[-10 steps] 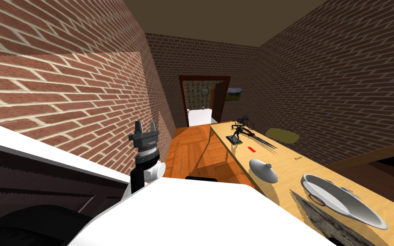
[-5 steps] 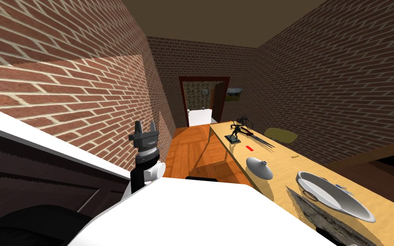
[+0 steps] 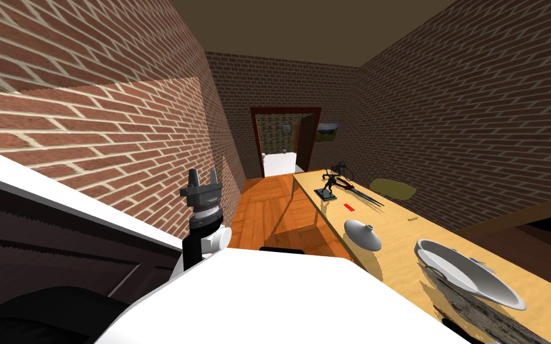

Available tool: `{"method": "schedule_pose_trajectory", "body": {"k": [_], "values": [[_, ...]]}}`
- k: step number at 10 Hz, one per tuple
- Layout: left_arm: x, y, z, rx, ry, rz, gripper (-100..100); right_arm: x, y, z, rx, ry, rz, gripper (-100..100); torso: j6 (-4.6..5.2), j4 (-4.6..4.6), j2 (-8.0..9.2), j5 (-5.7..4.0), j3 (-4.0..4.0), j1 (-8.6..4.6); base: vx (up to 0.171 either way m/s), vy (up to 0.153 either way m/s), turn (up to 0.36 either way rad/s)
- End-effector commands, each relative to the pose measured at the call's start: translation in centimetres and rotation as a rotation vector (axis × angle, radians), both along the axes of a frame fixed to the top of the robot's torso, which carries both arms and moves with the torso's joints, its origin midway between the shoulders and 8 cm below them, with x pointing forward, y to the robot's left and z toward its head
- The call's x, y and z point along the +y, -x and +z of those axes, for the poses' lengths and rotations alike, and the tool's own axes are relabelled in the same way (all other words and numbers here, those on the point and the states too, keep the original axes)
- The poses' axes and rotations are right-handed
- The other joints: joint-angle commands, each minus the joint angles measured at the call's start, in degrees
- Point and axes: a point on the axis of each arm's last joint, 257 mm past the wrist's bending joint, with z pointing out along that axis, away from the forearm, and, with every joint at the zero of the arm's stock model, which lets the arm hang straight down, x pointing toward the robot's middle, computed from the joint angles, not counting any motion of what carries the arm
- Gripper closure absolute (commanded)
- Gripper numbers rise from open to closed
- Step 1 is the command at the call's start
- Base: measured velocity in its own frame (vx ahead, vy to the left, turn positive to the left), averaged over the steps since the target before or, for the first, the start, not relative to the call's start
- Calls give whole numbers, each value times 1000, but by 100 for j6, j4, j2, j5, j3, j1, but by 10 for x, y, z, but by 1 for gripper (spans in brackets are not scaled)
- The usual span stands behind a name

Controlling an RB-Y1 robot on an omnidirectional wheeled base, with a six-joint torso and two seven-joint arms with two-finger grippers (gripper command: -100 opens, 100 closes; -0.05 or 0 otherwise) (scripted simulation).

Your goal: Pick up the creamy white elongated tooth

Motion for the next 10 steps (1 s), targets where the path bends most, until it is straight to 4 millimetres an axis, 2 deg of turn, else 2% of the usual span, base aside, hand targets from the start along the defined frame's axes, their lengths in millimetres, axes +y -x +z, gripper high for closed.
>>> {"method": "schedule_pose_trajectory", "body": {"k": [1, 4, 5, 7, 9, 10], "values": [[0, 0, 0, 0, 0, 0, 0, -7, 12, 6, -1, 2, 2, 100, 0, 0, 0, 0, 0, 0, 70, 60, -34], [0, 0, 0, 0, 0, 0, 0, -14, 26, 12, 0, 2, 7, 100, -1, -3, -27, 6, -14, 32, 81, 71, -25], [0, 0, 0, 0, 0, 0, 0, -14, 15, 12, -15, 2, 20, 100, 0, -4, -24, 8, -13, 28, 50, 41, -16], [0, 0, 0, 0, 0, 0, 0, -14, 26, 12, 0, 2, 7, 100, -5, -2, -14, 7, -8, 14, 8, 9, 11], [0, 0, 0, 0, 0, 0, 0, -13, 24, 12, -4, 2, 8, 100, 1, -2, 1, 5, -1, 3, -4, -4, -2], [0, 0, 0, 0, 0, 0, 0, -13, 25, 12, -2, 2, 8, 0, -1, -1, 1, 5, 0, 4, 0, 0, 0]]}}
